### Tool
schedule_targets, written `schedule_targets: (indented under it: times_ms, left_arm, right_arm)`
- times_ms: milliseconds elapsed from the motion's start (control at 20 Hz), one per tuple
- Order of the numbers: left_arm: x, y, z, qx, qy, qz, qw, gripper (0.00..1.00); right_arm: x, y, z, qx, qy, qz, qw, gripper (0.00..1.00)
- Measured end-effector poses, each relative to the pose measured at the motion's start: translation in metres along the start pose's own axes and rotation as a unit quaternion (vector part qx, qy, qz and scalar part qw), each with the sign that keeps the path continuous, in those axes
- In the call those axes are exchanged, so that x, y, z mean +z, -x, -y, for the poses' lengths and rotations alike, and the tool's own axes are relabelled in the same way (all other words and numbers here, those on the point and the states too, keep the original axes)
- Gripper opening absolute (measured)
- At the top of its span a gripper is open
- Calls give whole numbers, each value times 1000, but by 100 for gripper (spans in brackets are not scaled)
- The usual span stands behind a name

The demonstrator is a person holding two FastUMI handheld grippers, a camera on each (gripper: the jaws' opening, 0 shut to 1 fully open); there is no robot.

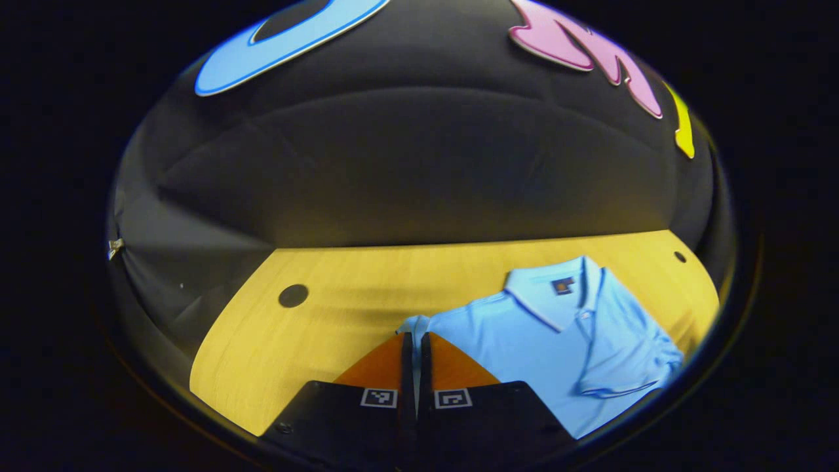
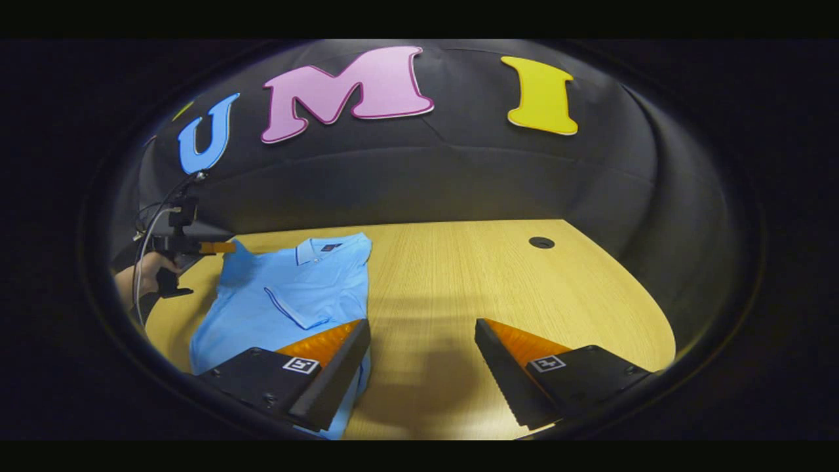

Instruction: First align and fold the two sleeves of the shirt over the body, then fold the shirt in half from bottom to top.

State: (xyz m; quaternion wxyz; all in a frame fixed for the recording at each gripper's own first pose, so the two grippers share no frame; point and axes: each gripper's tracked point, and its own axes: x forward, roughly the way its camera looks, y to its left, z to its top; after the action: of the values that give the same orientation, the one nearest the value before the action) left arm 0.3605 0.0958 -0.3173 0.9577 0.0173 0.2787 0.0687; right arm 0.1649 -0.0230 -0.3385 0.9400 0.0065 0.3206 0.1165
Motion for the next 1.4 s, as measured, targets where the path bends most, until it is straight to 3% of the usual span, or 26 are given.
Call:
schedule_targets:
  times_ms: [50, 150, 250, 300, 450, 500, 600, 800, 1050, 1400]
  left_arm:
    - [5, 4, 19, -16, 3, 4, 1000, 6]
    - [9, 14, 58, -54, 7, 4, 999, 6]
    - [5, 26, 100, -99, 12, -7, 995, 6]
    - [0, 34, 123, -127, 16, -18, 992, 7]
    - [-9, 56, 175, -198, 38, -34, 979, 14]
    - [-11, 67, 186, -217, 41, -37, 975, 27]
    - [-19, 87, 195, -235, 39, -36, 971, 49]
    - [-36, 142, 176, -217, 21, -11, 976, 95]
    - [-64, 230, 127, -164, -10, 30, 986, 97]
    - [-149, 320, 79, -111, 6, -16, 994, 97]
  right_arm:
    - [-1, 2, -1, 1, 2, 0, 1000, 95]
    - [-2, 8, 0, 1, 6, 0, 1000, 100]
    - [-7, 14, -2, 2, 4, 1, 1000, 95]
    - [-10, 15, -4, 2, 1, 2, 1000, 100]
    - [-21, 26, -6, -1, -5, 2, 1000, 95]
    - [-24, 32, -8, -2, -10, 2, 1000, 100]
    - [-32, 44, -13, -2, -18, 0, 1000, 99]
    - [-49, 74, -27, -5, -22, -6, 1000, 98]
    - [-77, 114, -48, -7, -23, -27, 999, 98]
    - [-124, 162, -82, 2, -30, -74, 997, 98]
